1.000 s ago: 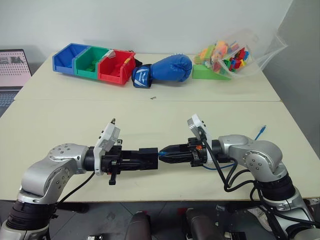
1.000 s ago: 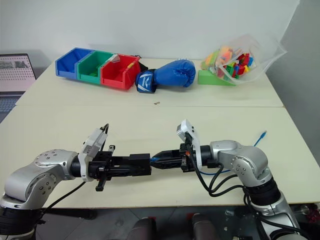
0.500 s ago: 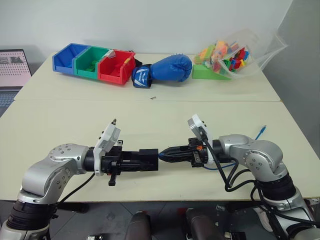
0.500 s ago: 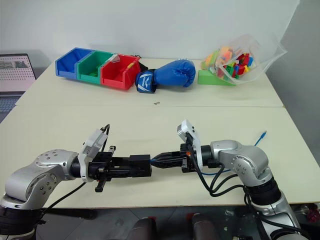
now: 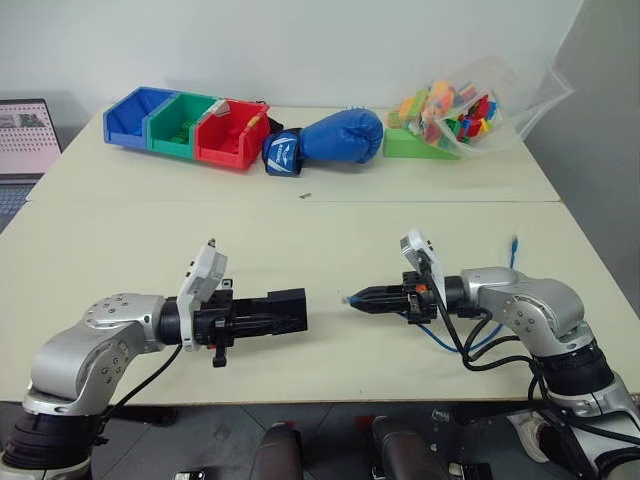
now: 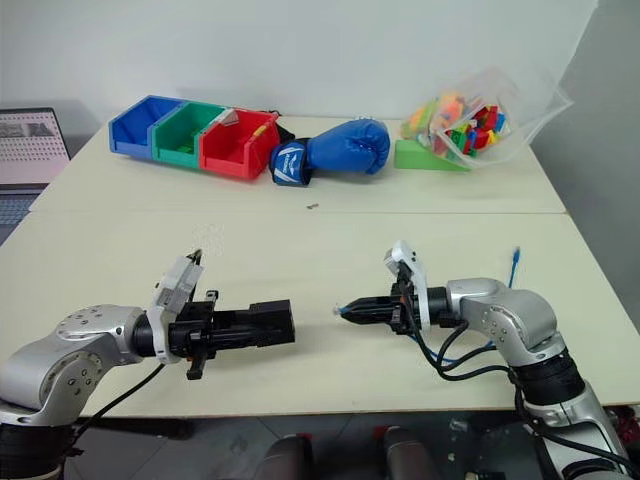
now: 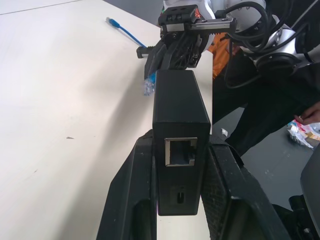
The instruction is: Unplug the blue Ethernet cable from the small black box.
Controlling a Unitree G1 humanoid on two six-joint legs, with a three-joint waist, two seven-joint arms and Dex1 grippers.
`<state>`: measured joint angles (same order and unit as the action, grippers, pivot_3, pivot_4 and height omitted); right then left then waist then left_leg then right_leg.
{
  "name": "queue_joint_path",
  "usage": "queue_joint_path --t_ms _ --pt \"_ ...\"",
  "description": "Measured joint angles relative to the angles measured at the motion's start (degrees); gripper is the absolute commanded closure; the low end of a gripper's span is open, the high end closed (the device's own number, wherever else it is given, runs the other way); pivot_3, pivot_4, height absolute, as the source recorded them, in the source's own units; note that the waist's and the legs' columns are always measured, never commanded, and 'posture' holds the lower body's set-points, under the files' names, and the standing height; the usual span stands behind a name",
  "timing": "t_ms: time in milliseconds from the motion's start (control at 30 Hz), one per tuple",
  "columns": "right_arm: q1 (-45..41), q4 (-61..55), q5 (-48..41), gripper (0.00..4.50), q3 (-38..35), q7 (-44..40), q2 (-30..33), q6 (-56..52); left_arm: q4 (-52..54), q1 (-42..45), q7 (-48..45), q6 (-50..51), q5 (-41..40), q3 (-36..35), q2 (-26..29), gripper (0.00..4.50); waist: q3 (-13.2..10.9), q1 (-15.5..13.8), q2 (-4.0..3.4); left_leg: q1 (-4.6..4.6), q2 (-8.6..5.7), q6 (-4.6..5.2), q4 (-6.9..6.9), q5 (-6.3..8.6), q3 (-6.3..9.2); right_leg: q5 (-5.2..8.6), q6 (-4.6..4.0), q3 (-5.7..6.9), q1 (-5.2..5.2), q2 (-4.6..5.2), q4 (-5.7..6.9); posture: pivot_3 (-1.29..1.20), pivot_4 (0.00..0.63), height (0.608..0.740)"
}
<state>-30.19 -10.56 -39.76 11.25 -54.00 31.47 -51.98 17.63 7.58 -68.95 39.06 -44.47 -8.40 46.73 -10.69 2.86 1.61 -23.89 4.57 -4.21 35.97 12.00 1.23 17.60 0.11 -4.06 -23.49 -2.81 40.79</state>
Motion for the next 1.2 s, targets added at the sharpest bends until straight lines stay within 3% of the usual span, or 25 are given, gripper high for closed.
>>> queue_joint_path --t_ms 133,267,400,433,567,667,900,1033,1200 --pt "-0.9 7.7 9.1 4.46 -0.5 6.2 -2.0 9.1 -0.2 -0.7 1.9 0.2 0.0 -1.4 0.0 3.71 0.0 0.3 0.00 0.02 -0.01 0.00 0.01 0.00 -0.03 0.00 0.00 -0.02 0.00 0.00 0.00 0.00 0.150 0.740" --pt "-8.5 25.3 25.7 4.46 0.3 23.9 -8.3 24.3 -2.0 0.4 5.1 -1.9 2.3 -1.5 -1.9 3.71 0.0 0.6 -0.02 0.01 -0.02 -0.01 0.01 -0.01 -0.15 -0.03 0.04 -0.06 -0.09 -0.01 0.07 0.00 0.150 0.740" --pt "-13.0 37.8 33.7 4.46 0.1 32.2 -10.8 31.8 -4.2 1.9 8.4 -4.6 5.5 -1.4 -4.1 3.71 0.0 0.3 -0.01 -0.06 -0.01 -0.01 -0.03 0.00 -0.25 -0.04 0.00 -0.09 -0.09 0.02 -0.01 0.00 0.150 0.740" --pt "-13.5 40.0 34.7 3.74 0.1 32.9 -11.6 33.0 -4.5 2.1 8.8 -5.0 6.1 -1.3 -4.3 3.71 0.0 0.3 -0.01 -0.07 -0.02 -0.01 -0.03 0.00 -0.29 -0.06 -0.03 -0.11 -0.09 0.04 -0.02 0.00 0.150 0.740" --pt "-13.5 43.1 36.2 2.91 -0.2 32.8 -12.8 35.0 -5.2 3.1 10.6 -6.9 8.1 -0.6 -5.8 3.71 0.0 0.3 -0.01 -0.10 -0.03 -0.01 -0.03 0.00 -0.33 -0.17 -0.23 -0.11 -0.11 0.08 -0.04 0.00 0.150 0.740" --pt "-13.2 41.0 35.6 2.15 -2.1 31.4 -12.5 35.1 -7.4 5.2 13.7 -8.5 10.3 -0.3 -8.1 3.71 0.0 0.2 -0.02 -0.08 -0.03 -0.01 -0.02 0.00 -0.30 -0.14 -0.16 -0.08 -0.10 0.08 0.02 0.00 0.150 0.740" --pt "-6.4 16.5 29.0 0.50 -3.7 19.2 -6.2 28.3 -21.9 14.8 28.4 -21.6 22.1 -0.3 -15.7 3.71 -0.1 -0.5 -0.09 -0.03 -0.03 -0.01 -0.01 0.00 -0.30 -0.04 0.02 -0.08 -0.06 0.04 0.04 0.00 0.150 0.740" --pt "-4.3 2.5 20.4 0.48 -3.2 11.3 -5.1 21.2 -33.9 19.9 36.6 -31.6 29.3 -1.0 -17.2 3.71 -0.1 -0.4 -0.09 -0.02 0.01 -0.01 -0.01 0.00 -0.25 -0.05 0.01 -0.05 -0.06 0.00 0.06 0.00 0.150 0.740" --pt "-5.1 -5.5 16.4 0.48 -1.9 9.9 -5.4 14.6 -49.3 24.9 42.6 -42.3 33.9 -1.2 -18.6 3.71 0.0 -0.9 -0.06 -0.02 -0.06 -0.01 0.05 0.00 -0.25 -0.07 0.05 -0.01 0.01 0.07 0.05 0.00 0.150 0.740"
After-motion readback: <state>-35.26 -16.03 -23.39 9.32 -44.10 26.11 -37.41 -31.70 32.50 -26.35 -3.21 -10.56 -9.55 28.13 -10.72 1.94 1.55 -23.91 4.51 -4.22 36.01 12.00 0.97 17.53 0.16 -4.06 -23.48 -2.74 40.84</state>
